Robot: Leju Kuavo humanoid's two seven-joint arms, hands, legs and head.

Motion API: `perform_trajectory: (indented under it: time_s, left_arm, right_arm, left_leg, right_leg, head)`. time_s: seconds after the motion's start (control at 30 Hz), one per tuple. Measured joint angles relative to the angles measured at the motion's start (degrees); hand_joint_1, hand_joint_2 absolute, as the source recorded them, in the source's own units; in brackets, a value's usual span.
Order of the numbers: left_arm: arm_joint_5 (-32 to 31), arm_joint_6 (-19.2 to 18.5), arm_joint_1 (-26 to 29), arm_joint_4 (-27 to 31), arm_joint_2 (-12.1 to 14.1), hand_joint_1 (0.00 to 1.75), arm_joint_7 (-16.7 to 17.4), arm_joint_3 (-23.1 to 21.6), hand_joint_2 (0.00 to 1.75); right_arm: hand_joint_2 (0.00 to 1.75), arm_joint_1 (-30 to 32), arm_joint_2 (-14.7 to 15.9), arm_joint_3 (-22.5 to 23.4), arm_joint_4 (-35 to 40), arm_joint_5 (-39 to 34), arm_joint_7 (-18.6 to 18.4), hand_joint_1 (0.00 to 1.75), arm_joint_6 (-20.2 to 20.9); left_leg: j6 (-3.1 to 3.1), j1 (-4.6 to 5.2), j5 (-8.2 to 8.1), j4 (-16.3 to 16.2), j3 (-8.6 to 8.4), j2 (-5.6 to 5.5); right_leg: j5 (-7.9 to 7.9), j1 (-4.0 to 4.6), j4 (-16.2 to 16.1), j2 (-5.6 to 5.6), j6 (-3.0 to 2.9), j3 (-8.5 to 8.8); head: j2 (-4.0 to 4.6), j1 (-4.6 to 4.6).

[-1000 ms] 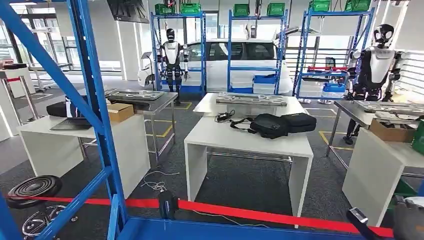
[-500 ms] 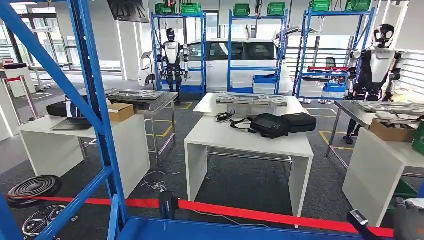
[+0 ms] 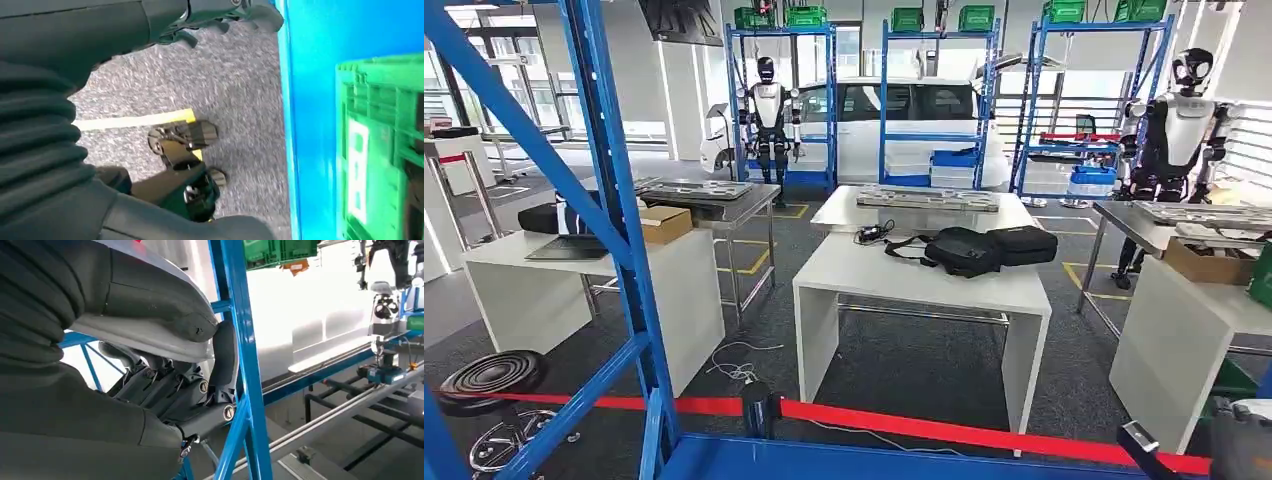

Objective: Take the parts from the cabinet and place them on the table.

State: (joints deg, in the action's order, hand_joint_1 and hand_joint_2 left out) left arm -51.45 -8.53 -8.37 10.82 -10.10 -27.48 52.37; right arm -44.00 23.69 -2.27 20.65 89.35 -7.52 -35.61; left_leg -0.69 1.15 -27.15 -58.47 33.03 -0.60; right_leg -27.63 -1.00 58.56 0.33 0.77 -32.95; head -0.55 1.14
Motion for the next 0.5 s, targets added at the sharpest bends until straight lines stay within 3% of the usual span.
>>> perform_trajectory:
  time_s: [0.5]
  left_arm:
    - [0.2, -0.6, 0.0, 0.0, -0.1, 0.00, 1.5, 0.1, 1.75]
  right_arm:
    - [1.75, 0.9, 0.0, 0.5, 0.1, 0.2, 0.0, 1.75, -2.2]
  left_leg:
    - [0.00, 0.00, 0.00, 0.0, 0.00, 0.01]
  right_leg:
    - [0.00, 0.00, 0.0, 0.01, 0.00, -0.01]
  head:
    - [0.00, 0.00]
